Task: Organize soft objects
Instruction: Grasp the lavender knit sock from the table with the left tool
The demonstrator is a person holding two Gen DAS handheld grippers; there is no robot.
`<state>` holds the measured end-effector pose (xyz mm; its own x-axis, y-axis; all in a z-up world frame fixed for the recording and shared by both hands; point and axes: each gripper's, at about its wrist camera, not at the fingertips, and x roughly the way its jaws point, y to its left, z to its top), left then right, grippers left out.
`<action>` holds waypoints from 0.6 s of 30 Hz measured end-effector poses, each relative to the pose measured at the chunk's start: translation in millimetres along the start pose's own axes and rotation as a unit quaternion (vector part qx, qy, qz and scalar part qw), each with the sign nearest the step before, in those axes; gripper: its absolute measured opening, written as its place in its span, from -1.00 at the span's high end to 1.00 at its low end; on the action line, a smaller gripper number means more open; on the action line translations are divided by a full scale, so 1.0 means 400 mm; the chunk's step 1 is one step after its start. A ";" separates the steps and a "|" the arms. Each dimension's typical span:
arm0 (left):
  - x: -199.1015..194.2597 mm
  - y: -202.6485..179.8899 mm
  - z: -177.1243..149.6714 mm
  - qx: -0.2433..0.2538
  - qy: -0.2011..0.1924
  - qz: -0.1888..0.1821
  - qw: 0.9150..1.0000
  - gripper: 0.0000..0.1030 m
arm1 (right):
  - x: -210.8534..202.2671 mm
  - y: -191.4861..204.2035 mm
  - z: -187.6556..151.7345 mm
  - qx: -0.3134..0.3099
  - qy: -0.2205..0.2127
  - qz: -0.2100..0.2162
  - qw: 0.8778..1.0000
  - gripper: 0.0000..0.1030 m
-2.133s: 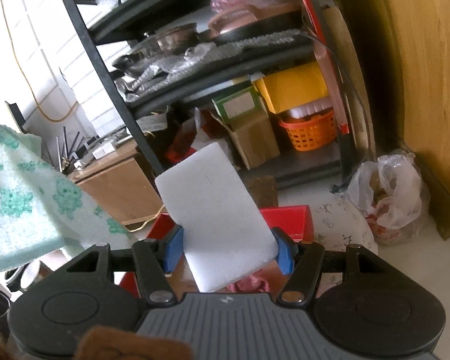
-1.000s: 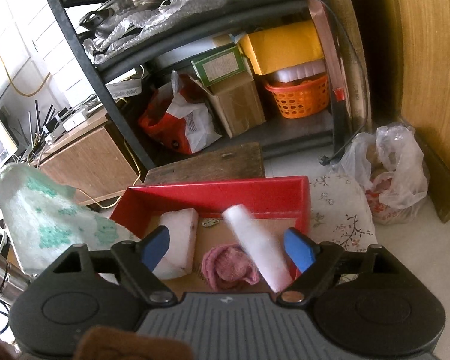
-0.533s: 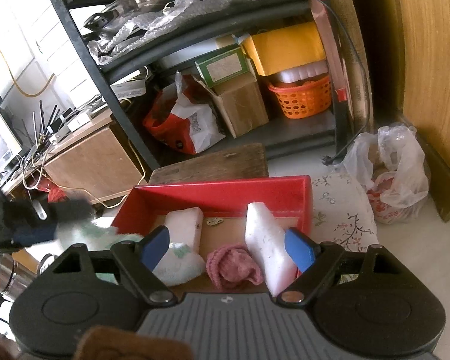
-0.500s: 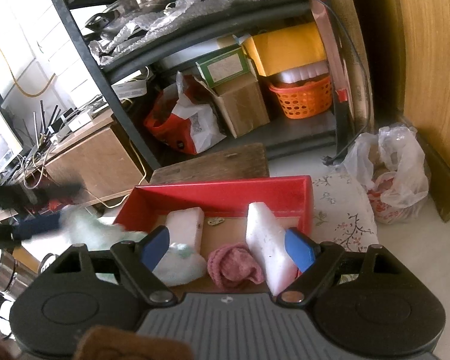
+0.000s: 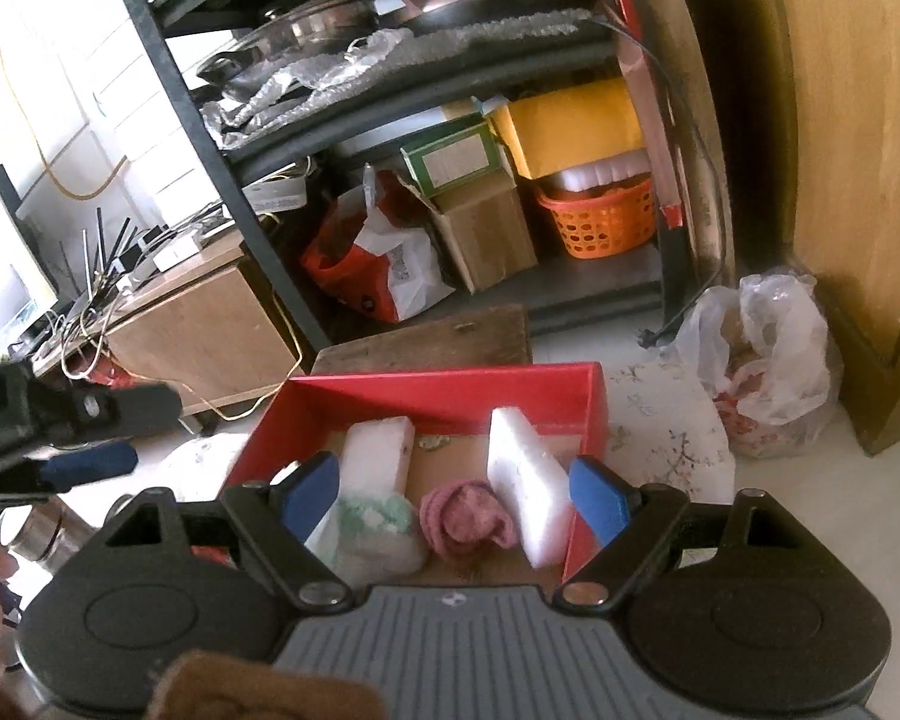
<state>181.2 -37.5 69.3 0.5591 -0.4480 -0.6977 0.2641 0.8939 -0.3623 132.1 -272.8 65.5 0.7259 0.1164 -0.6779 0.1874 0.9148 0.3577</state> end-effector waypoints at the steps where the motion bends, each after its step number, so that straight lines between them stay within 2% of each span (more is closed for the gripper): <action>1: -0.010 0.004 -0.012 -0.004 0.002 0.001 1.000 -0.67 | -0.011 0.000 -0.007 0.003 0.000 0.003 1.000 -0.11; 9: -0.031 0.025 -0.084 0.000 0.031 0.010 0.999 -0.60 | -0.073 0.002 -0.078 0.003 0.012 0.007 1.000 -0.11; 13: -0.018 0.033 -0.104 -0.009 0.049 -0.004 0.999 -0.51 | -0.077 0.004 -0.100 -0.002 0.023 0.007 1.000 -0.11; 18: 0.024 0.020 -0.132 0.005 0.076 0.004 0.997 -0.45 | -0.075 0.005 -0.116 -0.001 0.029 0.010 1.000 -0.11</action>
<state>147.1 -35.6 27.2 0.4364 -0.4382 -0.7858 0.2691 0.8970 -0.3507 80.0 -256.4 57.0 0.6896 0.1567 -0.7071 0.1726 0.9126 0.3706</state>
